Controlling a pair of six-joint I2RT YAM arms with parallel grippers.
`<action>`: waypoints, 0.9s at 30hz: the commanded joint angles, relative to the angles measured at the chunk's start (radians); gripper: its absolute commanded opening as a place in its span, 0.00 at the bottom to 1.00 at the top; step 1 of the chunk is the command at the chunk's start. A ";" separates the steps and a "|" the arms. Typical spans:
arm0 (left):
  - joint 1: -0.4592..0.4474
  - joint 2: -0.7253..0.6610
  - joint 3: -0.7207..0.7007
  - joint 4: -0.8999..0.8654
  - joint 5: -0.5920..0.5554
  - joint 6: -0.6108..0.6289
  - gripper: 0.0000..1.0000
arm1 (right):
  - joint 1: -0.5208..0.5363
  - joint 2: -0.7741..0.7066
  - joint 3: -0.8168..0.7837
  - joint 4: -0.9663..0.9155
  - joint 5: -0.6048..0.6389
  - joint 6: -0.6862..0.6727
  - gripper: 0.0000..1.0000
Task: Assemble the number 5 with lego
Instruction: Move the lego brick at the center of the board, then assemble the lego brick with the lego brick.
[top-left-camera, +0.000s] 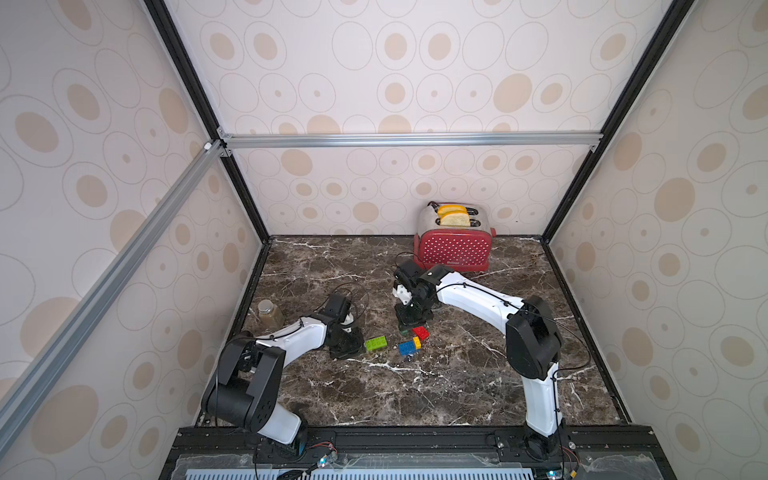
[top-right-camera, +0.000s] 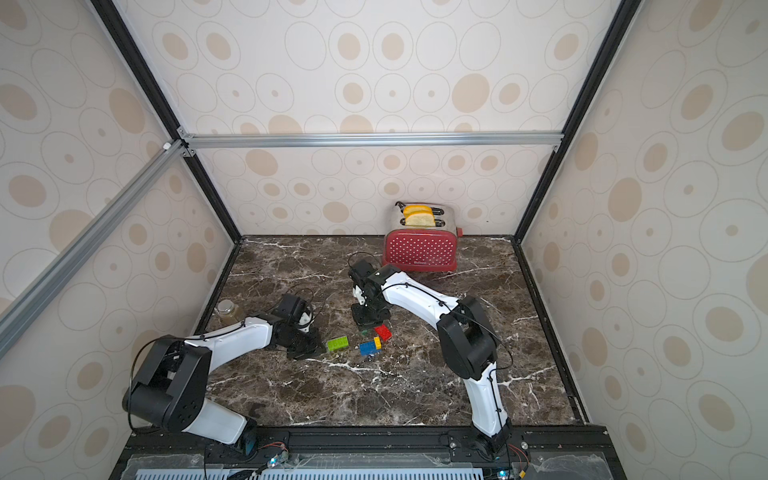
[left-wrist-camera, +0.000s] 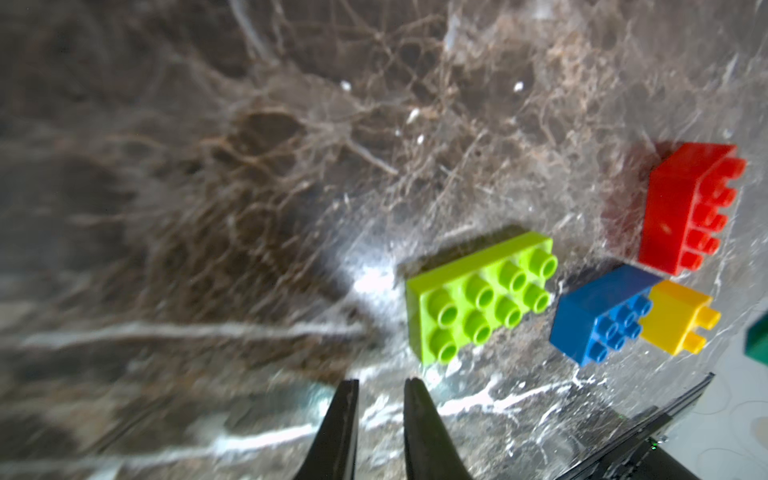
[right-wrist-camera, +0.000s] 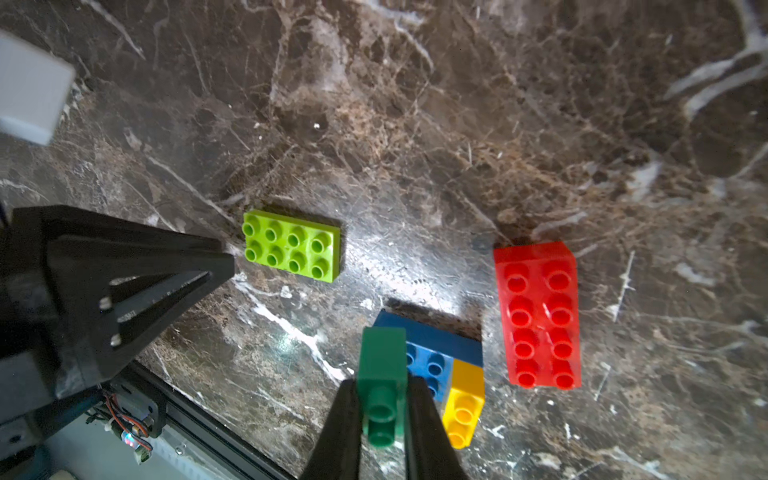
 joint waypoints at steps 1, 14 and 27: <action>-0.006 -0.087 0.020 -0.101 -0.076 0.027 0.25 | 0.021 0.029 0.039 -0.036 0.002 -0.008 0.13; 0.087 -0.289 -0.024 -0.210 -0.118 0.026 0.28 | 0.083 0.155 0.169 -0.095 0.047 -0.008 0.13; 0.108 -0.328 -0.026 -0.228 -0.107 0.035 0.30 | 0.109 0.265 0.296 -0.173 0.072 0.010 0.13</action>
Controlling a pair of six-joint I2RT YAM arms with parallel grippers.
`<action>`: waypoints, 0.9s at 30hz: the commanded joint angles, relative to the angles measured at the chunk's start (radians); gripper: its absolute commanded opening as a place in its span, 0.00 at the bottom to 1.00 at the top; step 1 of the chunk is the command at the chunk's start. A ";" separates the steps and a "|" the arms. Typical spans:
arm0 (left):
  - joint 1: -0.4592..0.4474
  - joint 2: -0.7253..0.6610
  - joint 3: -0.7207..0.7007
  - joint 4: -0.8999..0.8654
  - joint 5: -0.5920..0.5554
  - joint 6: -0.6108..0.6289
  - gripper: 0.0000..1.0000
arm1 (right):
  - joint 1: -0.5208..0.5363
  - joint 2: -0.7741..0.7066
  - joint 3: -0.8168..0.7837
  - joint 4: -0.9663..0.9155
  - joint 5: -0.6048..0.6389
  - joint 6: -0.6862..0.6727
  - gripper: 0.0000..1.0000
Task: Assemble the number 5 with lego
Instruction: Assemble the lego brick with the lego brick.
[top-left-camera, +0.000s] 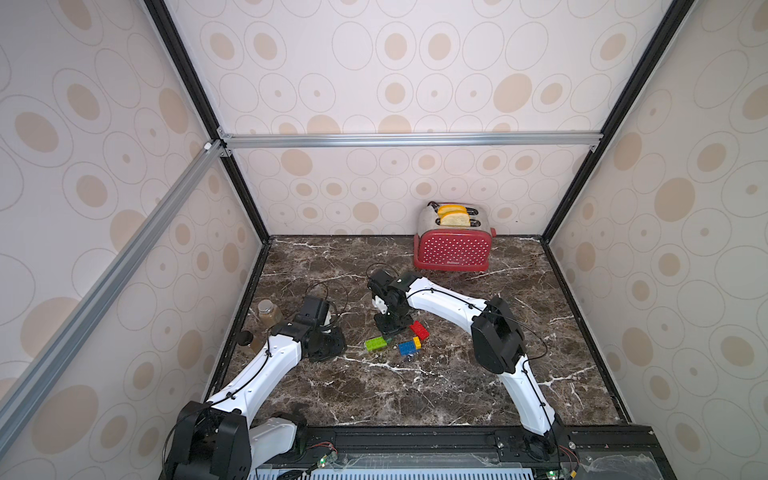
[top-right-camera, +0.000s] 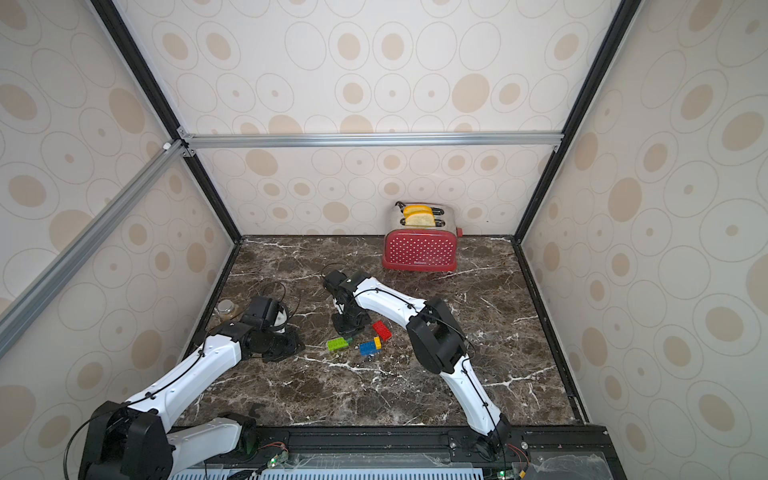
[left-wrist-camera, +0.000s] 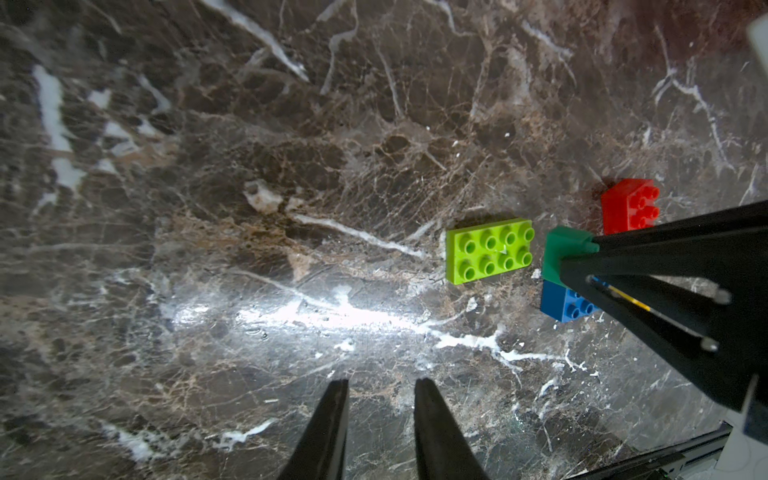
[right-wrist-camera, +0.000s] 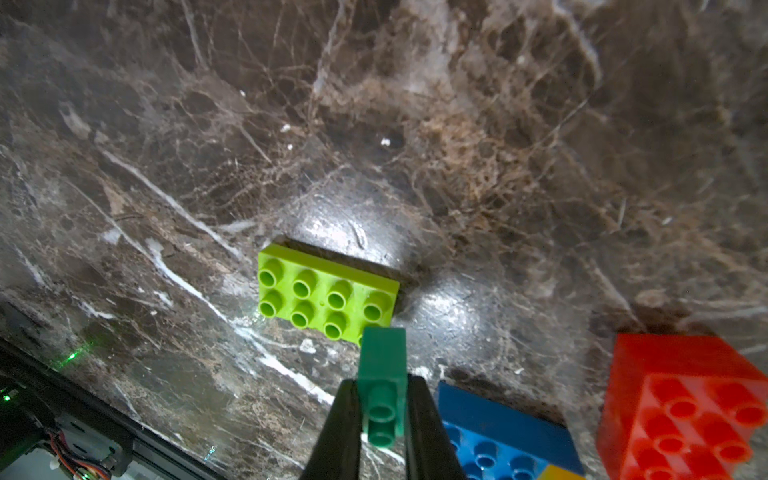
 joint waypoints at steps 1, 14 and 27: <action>0.006 -0.010 0.001 -0.027 0.001 0.020 0.30 | 0.012 0.027 0.034 -0.053 0.023 0.014 0.13; 0.007 -0.016 -0.005 -0.022 0.003 0.024 0.30 | 0.020 0.096 0.123 -0.106 0.036 0.022 0.13; 0.007 -0.019 -0.011 -0.014 0.000 0.027 0.30 | 0.027 0.164 0.197 -0.154 0.044 0.034 0.14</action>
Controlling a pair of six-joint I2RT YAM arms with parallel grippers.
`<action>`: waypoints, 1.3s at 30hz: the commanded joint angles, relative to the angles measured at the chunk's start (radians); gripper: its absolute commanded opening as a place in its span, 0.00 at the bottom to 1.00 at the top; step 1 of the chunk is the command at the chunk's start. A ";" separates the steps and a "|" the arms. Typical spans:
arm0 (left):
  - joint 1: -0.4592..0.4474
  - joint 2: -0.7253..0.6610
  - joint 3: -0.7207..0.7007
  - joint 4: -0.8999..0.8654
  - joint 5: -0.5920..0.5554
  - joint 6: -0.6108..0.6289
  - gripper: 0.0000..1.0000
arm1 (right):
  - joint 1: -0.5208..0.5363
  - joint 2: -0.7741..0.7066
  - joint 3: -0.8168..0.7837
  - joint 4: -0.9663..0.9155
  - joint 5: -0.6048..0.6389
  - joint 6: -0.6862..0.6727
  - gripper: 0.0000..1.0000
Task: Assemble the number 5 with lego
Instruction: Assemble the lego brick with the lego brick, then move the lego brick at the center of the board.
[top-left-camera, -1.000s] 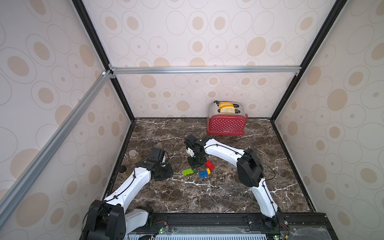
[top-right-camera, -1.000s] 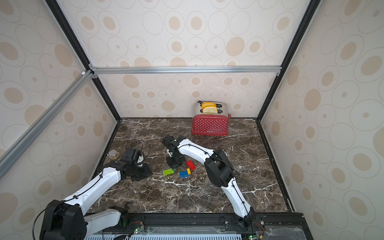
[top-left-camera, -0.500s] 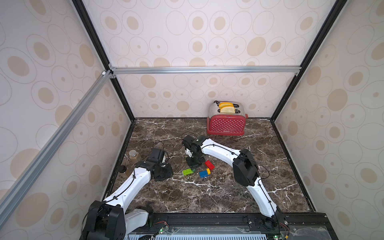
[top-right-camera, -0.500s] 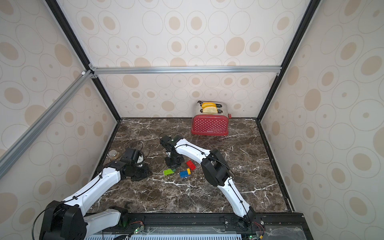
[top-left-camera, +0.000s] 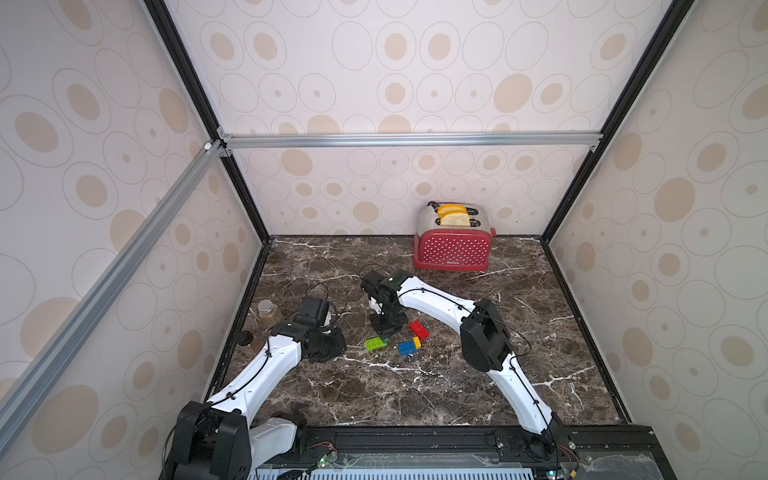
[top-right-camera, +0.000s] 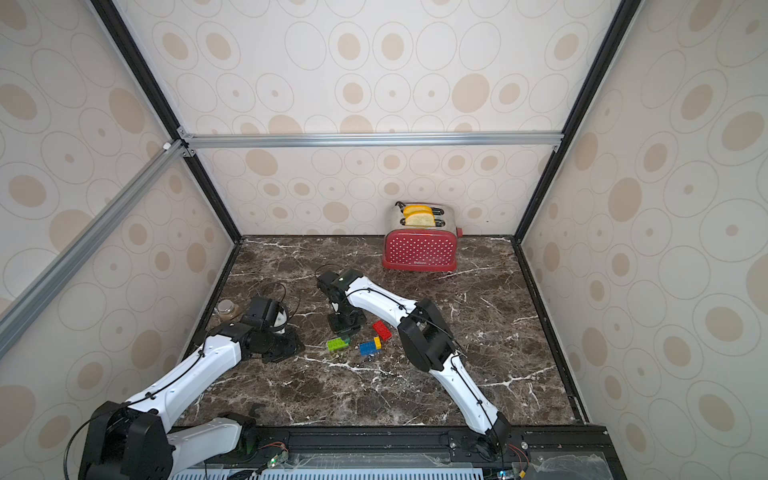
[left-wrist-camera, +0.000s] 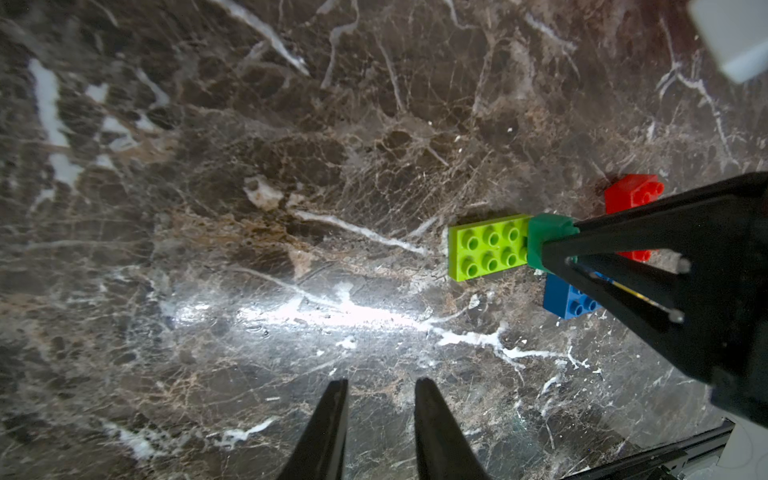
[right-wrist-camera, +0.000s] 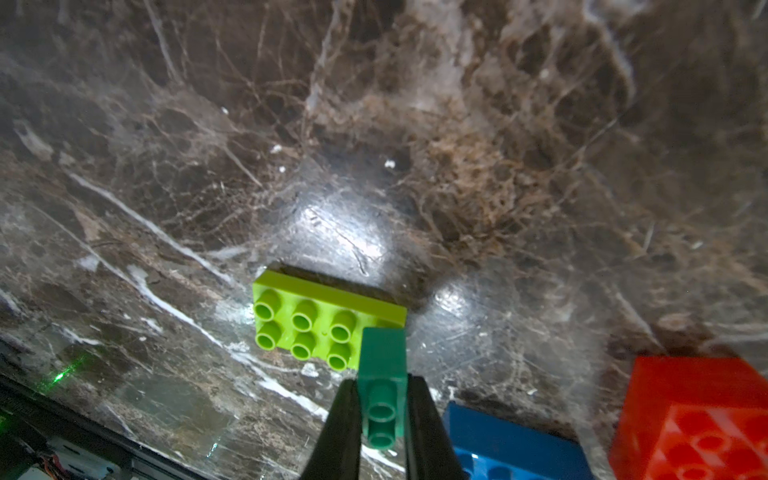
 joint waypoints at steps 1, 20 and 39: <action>0.006 -0.017 -0.008 -0.012 -0.003 0.020 0.30 | 0.011 0.051 0.026 -0.046 0.021 0.010 0.14; 0.006 -0.028 -0.015 -0.006 -0.012 0.017 0.30 | 0.049 0.170 0.101 -0.155 0.146 0.009 0.14; 0.005 -0.024 -0.014 -0.009 -0.023 0.015 0.31 | 0.055 0.247 0.096 -0.162 0.217 0.002 0.13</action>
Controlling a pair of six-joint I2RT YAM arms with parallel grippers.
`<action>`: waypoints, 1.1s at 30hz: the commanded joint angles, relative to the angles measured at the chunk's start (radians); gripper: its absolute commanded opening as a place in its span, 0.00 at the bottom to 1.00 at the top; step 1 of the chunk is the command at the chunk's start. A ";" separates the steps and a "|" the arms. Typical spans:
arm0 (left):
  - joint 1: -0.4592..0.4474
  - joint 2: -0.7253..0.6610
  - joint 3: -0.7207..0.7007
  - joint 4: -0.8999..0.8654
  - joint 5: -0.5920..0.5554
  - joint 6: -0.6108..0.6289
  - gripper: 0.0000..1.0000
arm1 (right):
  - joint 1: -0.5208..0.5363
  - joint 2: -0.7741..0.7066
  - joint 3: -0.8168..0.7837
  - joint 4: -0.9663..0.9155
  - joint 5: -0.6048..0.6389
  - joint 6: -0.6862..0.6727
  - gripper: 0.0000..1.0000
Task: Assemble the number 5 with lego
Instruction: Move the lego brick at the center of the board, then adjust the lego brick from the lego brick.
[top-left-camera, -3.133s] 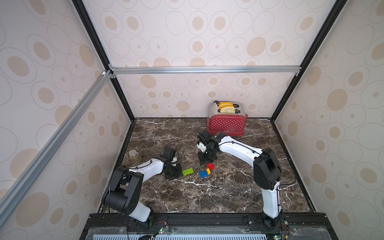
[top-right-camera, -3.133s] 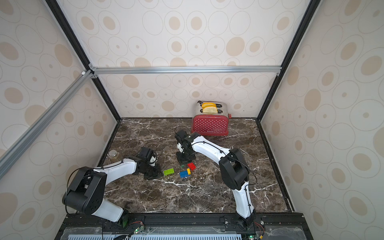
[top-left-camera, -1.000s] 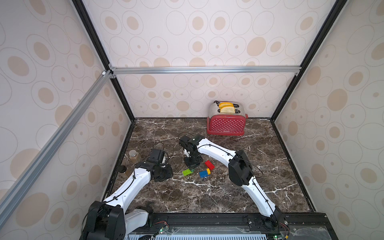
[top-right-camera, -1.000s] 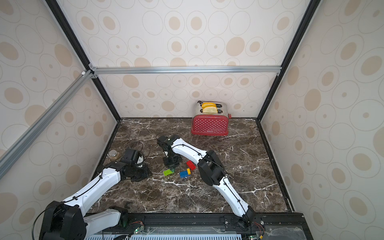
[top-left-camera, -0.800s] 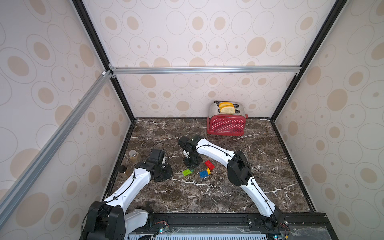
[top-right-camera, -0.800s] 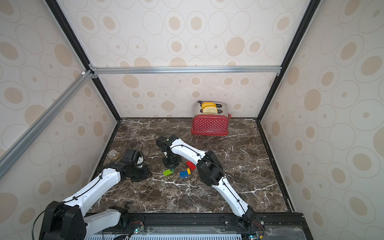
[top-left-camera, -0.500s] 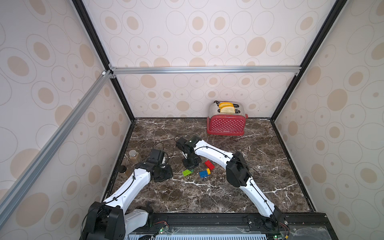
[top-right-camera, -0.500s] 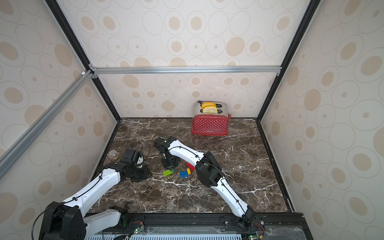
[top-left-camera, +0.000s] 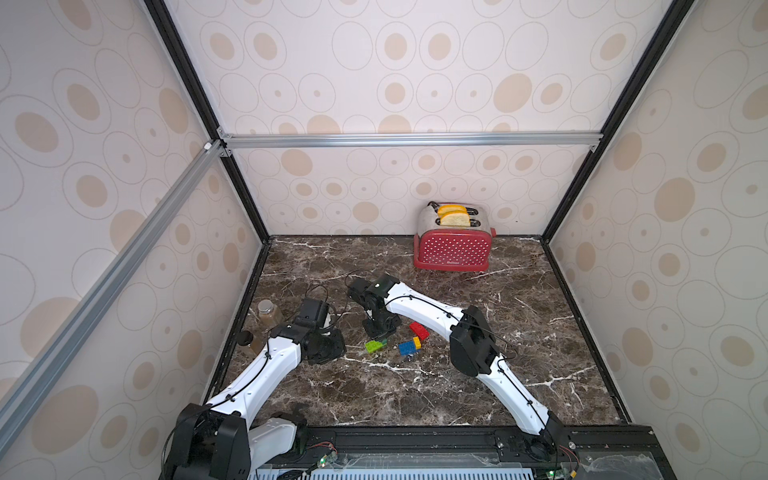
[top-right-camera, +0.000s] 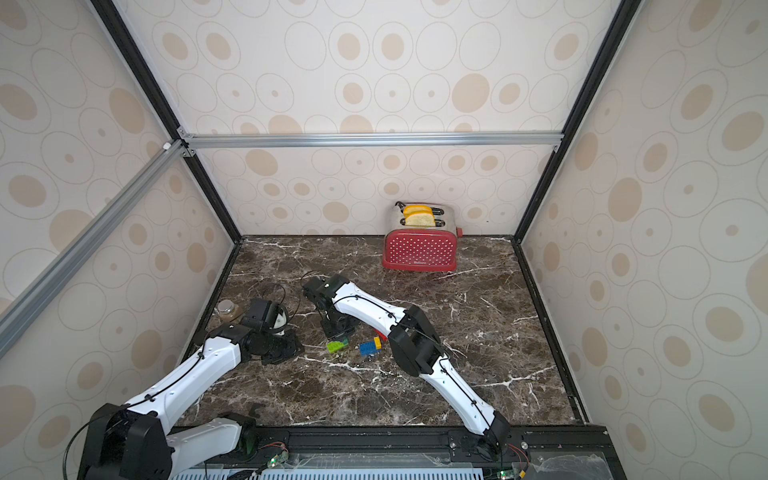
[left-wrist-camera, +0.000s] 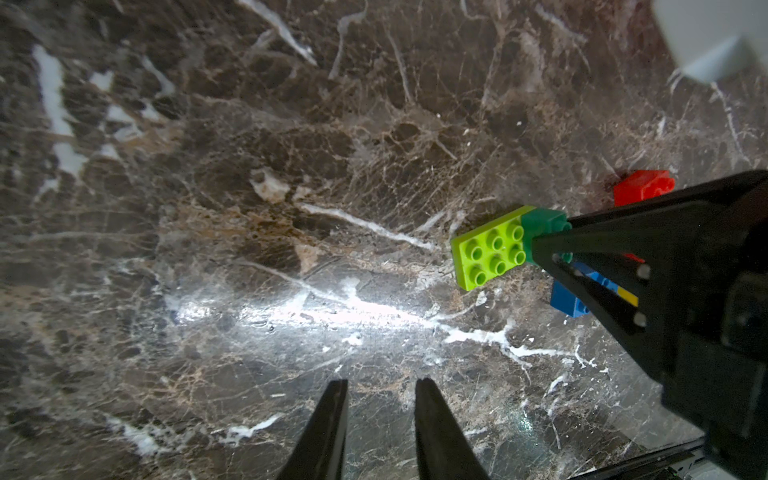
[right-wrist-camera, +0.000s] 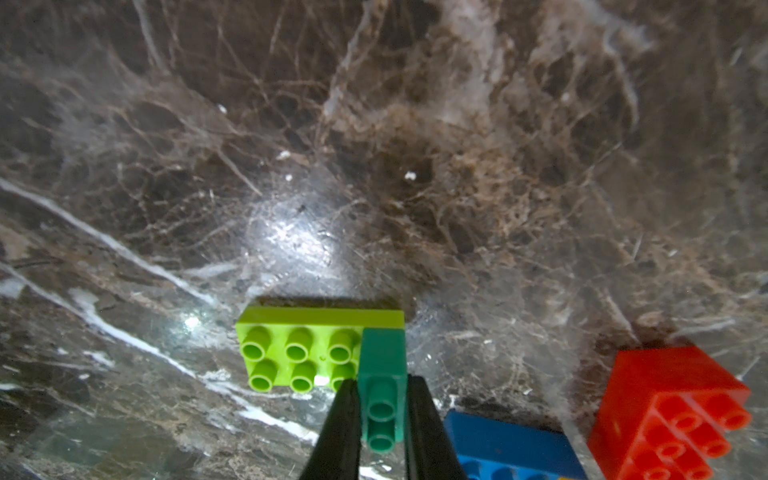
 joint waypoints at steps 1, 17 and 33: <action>0.005 -0.012 0.001 -0.010 -0.017 0.015 0.31 | -0.013 0.134 -0.065 -0.049 0.064 0.002 0.13; 0.006 -0.012 0.003 -0.012 -0.023 0.014 0.31 | -0.136 0.106 0.041 -0.078 0.130 0.016 0.13; 0.006 0.000 0.006 -0.014 -0.026 0.013 0.31 | -0.139 0.087 0.033 -0.065 0.082 0.011 0.19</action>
